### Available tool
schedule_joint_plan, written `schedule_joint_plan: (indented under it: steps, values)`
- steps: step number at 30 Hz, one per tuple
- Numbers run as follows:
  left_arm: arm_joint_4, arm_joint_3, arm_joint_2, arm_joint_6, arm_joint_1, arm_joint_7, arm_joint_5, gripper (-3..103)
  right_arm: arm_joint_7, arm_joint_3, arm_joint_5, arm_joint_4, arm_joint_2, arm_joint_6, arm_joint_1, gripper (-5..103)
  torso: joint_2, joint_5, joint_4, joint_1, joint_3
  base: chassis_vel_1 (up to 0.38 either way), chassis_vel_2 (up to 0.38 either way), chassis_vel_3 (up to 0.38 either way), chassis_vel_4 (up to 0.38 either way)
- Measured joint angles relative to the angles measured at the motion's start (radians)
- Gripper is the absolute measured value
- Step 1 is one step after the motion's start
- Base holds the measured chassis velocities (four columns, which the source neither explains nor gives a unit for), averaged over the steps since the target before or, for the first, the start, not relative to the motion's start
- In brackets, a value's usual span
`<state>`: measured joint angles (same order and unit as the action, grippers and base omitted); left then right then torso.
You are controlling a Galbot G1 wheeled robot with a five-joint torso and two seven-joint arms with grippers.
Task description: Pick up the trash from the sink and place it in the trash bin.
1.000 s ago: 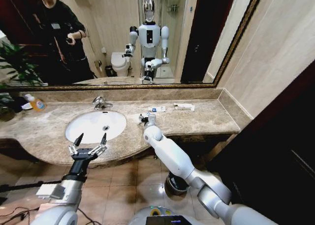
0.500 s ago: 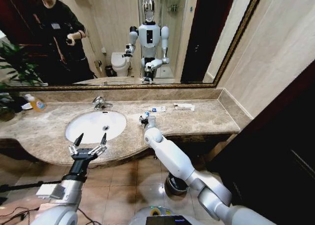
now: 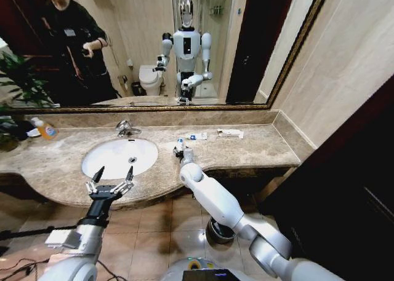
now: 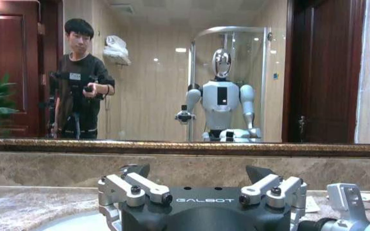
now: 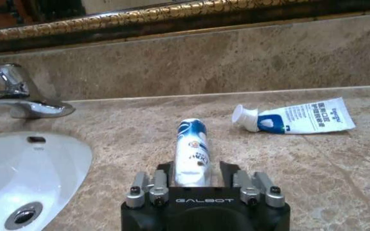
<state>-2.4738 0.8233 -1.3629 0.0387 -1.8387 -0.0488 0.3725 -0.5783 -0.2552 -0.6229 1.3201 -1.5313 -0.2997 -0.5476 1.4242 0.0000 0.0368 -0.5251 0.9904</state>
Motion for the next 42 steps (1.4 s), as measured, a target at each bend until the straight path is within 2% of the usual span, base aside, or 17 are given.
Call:
schedule_joint_plan:
  steps: [1,4,5,9,16,24,27,28,29,31,33,35,37,39,41,42]
  values:
    - [0.0,0.0,0.0,0.0,0.0,0.0,0.0,100,0.0,0.0,0.0,0.0,0.0,0.0,0.0,52,0.0,0.0,0.0,0.0,0.0,0.0,0.0,0.0,0.0]
    - [0.0,0.0,0.0,0.0,0.0,0.0,0.0,100,0.003,-0.006,0.005,0.004,0.003,0.005,-0.002,37,0.0,0.0,0.0,0.0,0.0,0.0,0.0,0.0,0.0]
    - [0.0,0.0,0.0,0.0,0.0,0.0,0.0,100,0.003,-0.006,0.005,0.004,0.003,0.005,-0.002,37,0.0,0.0,0.0,0.0,0.0,0.0,0.0,0.0,0.0]
    - [0.0,0.0,0.0,0.0,0.0,0.0,0.0,100,0.007,-0.009,0.012,0.019,0.014,0.024,-0.005,24,0.0,0.0,0.0,0.0,0.0,0.0,0.0,0.0,0.0]
    - [0.0,0.0,0.0,0.0,0.0,0.0,0.0,100,0.015,-0.007,0.014,0.068,0.046,0.037,-0.015,24,0.0,0.0001,0.0,0.0,0.0,0.0,0.0,0.0,0.0]
    - [0.0,0.0,0.0,0.0,0.0,0.0,0.0,100,0.098,0.001,0.075,0.189,0.146,0.1,-0.051,24,0.0,0.0001,0.0,0.0,0.0,0.0,0.0,0.0,0.0]
    - [0.0,0.0,0.0,0.0,0.0,0.0,0.0,100,0.186,0.026,0.144,0.251,0.216,0.155,-0.092,24,0.0,0.0002,0.0,0.0,0.0,0.0,0.0,0.0,0.0]
    - [0.0,0.0,0.0,0.0,0.0,0.0,0.0,100,0.186,0.026,0.144,0.251,0.216,0.155,-0.092,24,0.0,0.0002,0.0,0.0,0.0,0.0,0.0,0.0,0.0]
    - [0.0,0.0,0.0,0.0,0.0,0.0,0.0,100,0.22,0.038,0.168,0.265,0.234,0.169,-0.106,24,0.0,0.0003,0.0001,0.0,0.0,0.0,0.0,0.0,0.0]
    - [0.0,0.0,0.0,0.0,0.0,0.0,0.0,100,0.342,0.084,0.222,0.317,0.301,0.215,-0.169,24,0.0,0.0002,0.0001,0.0,0.0,0.0,0.0,0.0,0.0]
    - [0.0,0.0,0.0,0.0,0.0,0.0,0.0,100,0.36,0.094,0.226,0.331,0.313,0.22,-0.184,24,0.0,0.0002,0.0,0.0,0.0,0.0,0.0,0.0,0.0]
    - [0.0,0.0,0.0,0.0,0.0,0.0,0.0,100,0.421,0.154,0.227,0.409,0.373,0.227,-0.282,24,0.0,0.0001,-0.0001,0.0,0.0,0.0,0.0,0.0,0.0]
    - [0.0,0.0,0.0,0.0,0.0,0.0,0.0,100,0.431,0.172,0.227,0.431,0.39,0.228,-0.314,24,0.0,0.0003,-0.0001,0.0,0.0,0.0,0.0,0.0,0.0]
    - [0.0,0.0,0.0,0.0,0.0,0.0,0.0,100,0.453,0.24,0.226,0.488,0.43,0.243,-0.401,24,0.0,0.0003,-0.0002,0.0,0.0,0.0,0.0,0.0,0.0]
    - [0.0,0.0,0.0,0.0,0.0,0.0,0.0,100,0.459,0.261,0.226,0.498,0.437,0.247,-0.421,24,0.0,0.0002,-0.0002,0.0,0.0,0.0,0.0,0.0,0.0]
    - [0.0,0.0,0.0,0.0,0.0,0.0,0.0,100,0.472,0.305,0.226,0.515,0.453,0.262,-0.461,24,0.0,0.0003,-0.0002,0.0,0.0,0.0,0.0,0.0,0.0]
